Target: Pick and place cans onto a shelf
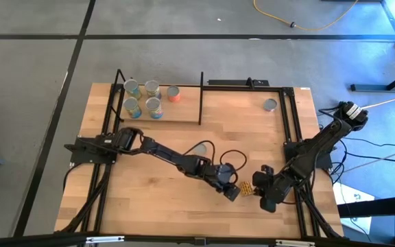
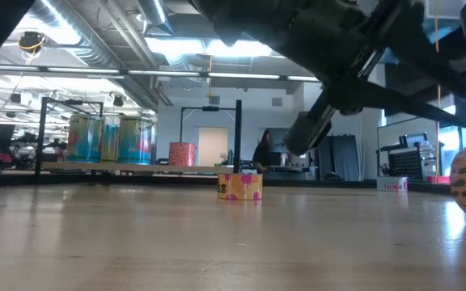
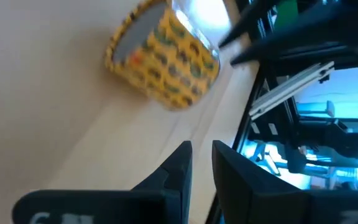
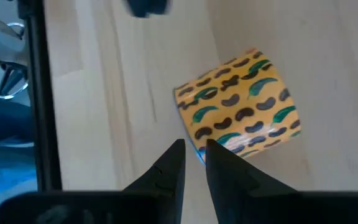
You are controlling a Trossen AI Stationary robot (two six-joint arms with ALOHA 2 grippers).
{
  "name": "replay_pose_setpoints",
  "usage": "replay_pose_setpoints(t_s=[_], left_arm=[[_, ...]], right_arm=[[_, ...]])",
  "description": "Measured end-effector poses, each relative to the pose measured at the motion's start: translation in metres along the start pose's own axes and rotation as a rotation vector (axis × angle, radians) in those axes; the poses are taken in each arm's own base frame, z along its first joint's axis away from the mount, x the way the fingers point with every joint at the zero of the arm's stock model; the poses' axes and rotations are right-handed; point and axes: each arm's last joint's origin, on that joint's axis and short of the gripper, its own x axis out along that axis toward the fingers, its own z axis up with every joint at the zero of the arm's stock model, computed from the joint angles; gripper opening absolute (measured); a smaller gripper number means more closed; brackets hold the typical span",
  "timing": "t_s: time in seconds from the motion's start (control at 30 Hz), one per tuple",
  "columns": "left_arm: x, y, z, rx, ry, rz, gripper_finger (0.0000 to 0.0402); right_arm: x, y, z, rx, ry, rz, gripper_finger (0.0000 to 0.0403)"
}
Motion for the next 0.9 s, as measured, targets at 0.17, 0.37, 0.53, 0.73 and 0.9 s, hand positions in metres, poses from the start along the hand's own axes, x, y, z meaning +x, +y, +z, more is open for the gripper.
replay_pose_setpoints(t_s=[0.17, 0.37, 0.53, 0.73, 0.9], left_arm=[[-0.003, 0.007, 0.017, 0.084, -0.027, 0.011, 0.0055], [-0.007, 0.019, 0.039, 0.093, -0.046, 0.045, 0.0055], [-0.007, 0.034, 0.047, 0.115, -0.026, 0.119, 0.0055], [-0.008, 0.039, 0.041, 0.137, 0.017, 0.185, 0.0055], [-0.007, 0.039, 0.034, 0.142, 0.041, 0.205, 0.0055]], right_arm=[[-0.006, 0.009, 0.001, -0.102, -0.01, 0.033, 0.0066], [-0.01, 0.016, 0.001, -0.144, -0.063, 0.022, 0.0066], [-0.003, 0.018, -0.003, -0.16, -0.077, -0.018, 0.0066], [0.02, 0.024, -0.005, -0.194, -0.066, -0.029, 0.0063], [0.037, 0.028, -0.004, -0.207, -0.102, -0.132, 0.0063]])
